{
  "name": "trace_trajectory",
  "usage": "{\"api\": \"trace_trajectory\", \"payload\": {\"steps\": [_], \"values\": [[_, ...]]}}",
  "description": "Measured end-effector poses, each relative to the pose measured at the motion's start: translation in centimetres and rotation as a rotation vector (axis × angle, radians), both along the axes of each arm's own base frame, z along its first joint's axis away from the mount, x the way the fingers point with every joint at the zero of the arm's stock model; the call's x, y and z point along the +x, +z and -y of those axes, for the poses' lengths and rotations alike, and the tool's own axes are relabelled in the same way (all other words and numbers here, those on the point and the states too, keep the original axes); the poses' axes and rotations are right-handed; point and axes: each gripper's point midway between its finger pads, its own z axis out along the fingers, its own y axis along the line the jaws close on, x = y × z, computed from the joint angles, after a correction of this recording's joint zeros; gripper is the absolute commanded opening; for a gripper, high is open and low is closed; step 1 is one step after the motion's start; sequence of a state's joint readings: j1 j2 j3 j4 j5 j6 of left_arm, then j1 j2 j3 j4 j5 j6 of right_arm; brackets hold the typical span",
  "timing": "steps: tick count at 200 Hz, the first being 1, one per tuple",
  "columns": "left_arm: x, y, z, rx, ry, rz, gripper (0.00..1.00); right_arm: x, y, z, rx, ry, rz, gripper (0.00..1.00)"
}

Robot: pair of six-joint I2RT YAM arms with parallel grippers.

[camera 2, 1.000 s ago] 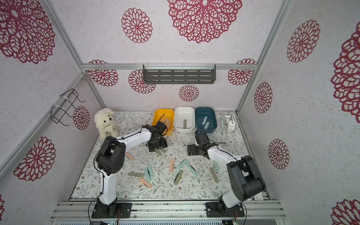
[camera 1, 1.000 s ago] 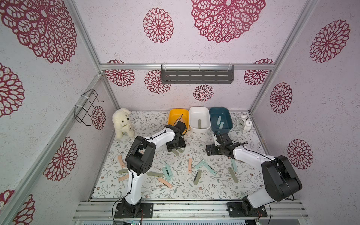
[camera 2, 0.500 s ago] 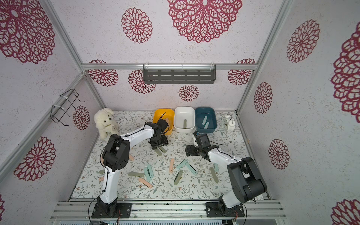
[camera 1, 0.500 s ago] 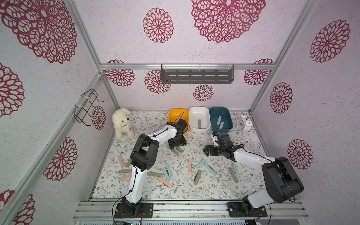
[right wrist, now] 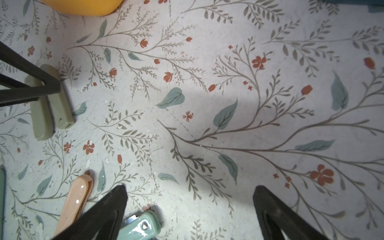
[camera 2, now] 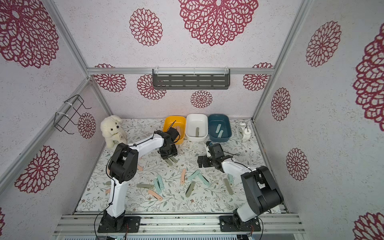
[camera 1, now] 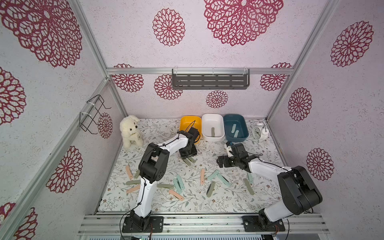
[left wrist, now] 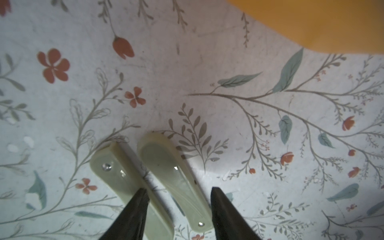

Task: Place the fruit knives into the storage box by color
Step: Pick up the fruit knife from the center of the board.

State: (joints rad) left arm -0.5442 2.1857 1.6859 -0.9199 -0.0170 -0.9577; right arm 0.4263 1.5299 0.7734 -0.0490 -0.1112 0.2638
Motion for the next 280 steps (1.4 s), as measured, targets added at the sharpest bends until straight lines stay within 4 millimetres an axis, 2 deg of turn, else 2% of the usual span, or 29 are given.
{"api": "trace_trajectory", "payload": {"steps": [46,141,157,172,227,280], "values": [[-0.3,0.0,-0.2,-0.004,0.0,0.011,0.41,-0.4,-0.4,0.0,0.001,0.004,-0.012,0.99],[-0.2,0.0,0.1,-0.009,-0.02,0.01,0.41,-0.5,-0.3,-0.1,0.011,0.011,-0.012,0.99],[0.0,-0.1,0.3,-0.014,-0.028,0.013,0.38,-0.5,-0.2,-0.2,0.012,0.012,-0.011,0.99],[-0.2,-1.1,0.2,-0.004,-0.034,-0.009,0.34,-0.5,-0.2,-0.2,0.013,0.013,-0.012,0.99],[-0.3,-1.1,0.5,-0.005,-0.057,-0.008,0.24,-0.6,-0.2,-0.2,0.014,0.015,-0.014,0.99],[-0.3,-1.0,0.4,0.003,-0.071,-0.004,0.19,-0.5,-0.2,-0.2,0.013,0.014,-0.014,0.99]]}}
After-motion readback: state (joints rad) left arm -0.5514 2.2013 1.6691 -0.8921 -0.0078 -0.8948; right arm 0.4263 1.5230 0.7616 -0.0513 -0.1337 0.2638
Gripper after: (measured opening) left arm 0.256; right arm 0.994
